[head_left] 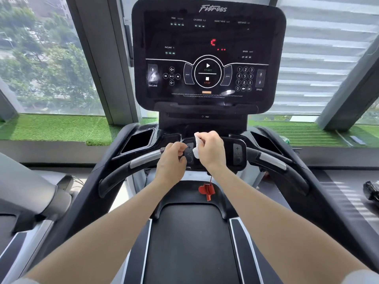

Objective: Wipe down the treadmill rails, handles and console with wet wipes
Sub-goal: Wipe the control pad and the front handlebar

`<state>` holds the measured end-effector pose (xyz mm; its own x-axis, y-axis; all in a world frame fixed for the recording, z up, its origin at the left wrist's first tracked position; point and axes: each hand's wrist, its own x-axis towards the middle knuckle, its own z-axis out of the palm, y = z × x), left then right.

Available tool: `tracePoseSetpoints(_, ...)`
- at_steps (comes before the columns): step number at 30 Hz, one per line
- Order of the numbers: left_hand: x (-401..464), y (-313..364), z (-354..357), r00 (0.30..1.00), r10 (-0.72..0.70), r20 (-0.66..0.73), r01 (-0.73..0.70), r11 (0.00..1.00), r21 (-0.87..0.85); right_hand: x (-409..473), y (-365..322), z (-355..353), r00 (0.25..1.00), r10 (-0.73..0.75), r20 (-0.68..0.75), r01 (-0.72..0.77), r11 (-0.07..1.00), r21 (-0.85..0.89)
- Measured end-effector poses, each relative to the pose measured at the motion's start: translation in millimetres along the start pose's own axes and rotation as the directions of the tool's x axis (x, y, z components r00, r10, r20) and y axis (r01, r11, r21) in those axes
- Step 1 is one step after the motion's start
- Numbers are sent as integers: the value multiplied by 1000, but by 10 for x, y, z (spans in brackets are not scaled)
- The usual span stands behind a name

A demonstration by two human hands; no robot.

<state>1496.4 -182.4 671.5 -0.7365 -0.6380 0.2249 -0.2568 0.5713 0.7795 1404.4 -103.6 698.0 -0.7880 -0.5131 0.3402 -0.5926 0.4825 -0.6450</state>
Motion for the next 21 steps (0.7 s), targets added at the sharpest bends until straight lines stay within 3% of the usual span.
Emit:
tracePoseSetpoints(8,21,105,140,998,65,16,-66,995,76,133,366,-226,996,66,-65,-73,992,-105)
tracePoseSetpoints(21,-10,304,449,988,118,94,-127,988,92,109,830,-641,912,375,-165,-377,926,16)
